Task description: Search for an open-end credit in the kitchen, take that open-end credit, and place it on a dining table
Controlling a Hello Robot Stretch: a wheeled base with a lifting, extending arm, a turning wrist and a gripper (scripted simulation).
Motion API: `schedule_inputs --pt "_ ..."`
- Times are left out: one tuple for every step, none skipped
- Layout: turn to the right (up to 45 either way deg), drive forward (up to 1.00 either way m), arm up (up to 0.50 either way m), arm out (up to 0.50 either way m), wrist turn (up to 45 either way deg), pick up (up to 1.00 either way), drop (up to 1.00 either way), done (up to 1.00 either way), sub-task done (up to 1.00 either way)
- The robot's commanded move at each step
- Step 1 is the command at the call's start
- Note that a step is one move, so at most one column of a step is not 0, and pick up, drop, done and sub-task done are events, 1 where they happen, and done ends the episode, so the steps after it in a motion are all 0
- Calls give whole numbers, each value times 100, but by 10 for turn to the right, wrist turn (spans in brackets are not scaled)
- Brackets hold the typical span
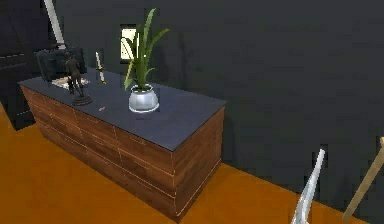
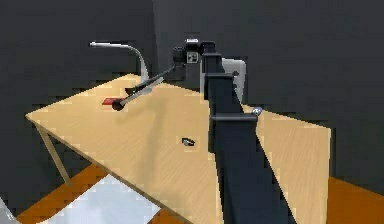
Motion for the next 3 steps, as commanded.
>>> schedule_inputs --pt "0 0 0 0 450 0 0 0 0" --pt "0 0 0 0 210 0 0 0 0" --pt "0 0 -4 0 0 0 0 0 0"
